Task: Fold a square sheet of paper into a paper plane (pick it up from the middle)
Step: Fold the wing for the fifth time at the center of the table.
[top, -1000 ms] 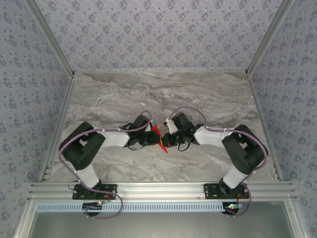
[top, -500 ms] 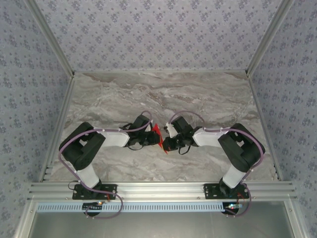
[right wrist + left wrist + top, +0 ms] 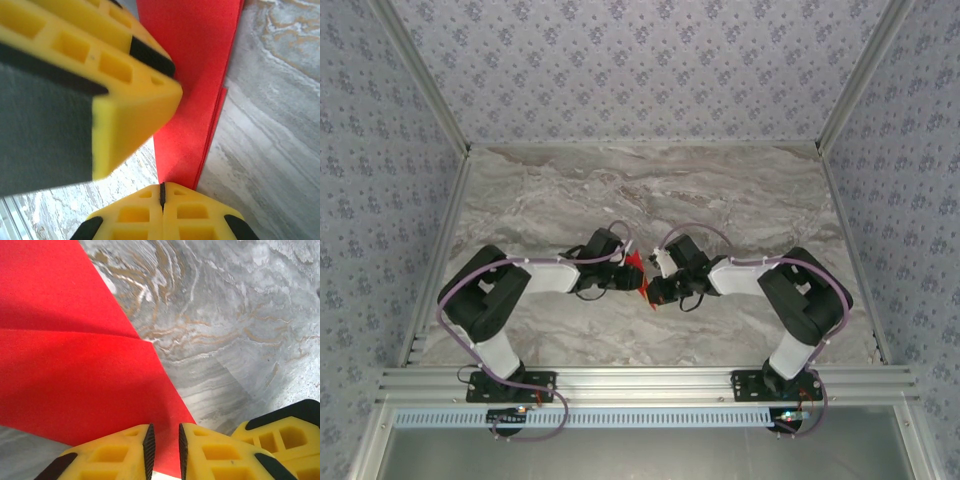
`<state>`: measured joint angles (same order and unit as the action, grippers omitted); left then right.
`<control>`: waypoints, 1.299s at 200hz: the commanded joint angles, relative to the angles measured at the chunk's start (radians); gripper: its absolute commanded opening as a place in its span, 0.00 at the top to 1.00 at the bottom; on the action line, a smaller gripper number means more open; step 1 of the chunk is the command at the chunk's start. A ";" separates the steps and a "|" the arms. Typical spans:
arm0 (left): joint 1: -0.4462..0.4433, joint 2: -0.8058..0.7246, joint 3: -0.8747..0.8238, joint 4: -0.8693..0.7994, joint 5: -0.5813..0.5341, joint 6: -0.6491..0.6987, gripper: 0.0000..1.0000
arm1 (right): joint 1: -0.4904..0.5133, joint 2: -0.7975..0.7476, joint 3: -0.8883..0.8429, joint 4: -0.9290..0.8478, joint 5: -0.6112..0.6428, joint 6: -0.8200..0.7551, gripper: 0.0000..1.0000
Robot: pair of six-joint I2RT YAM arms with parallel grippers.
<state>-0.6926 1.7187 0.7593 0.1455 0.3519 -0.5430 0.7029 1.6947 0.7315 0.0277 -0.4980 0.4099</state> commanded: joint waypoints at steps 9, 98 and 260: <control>0.082 0.030 0.007 -0.024 -0.076 0.093 0.75 | 0.003 0.075 -0.046 -0.153 0.061 -0.023 0.96; 0.197 0.060 0.069 -0.101 -0.084 0.151 0.75 | -0.002 0.077 -0.055 -0.170 0.080 -0.030 0.97; 0.200 -0.284 -0.016 -0.109 -0.069 -0.011 0.76 | -0.003 0.040 -0.054 -0.183 0.085 -0.010 0.97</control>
<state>-0.4267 1.4933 0.7956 0.0120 0.2943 -0.4667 0.6998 1.6997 0.7330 0.0330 -0.5079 0.4026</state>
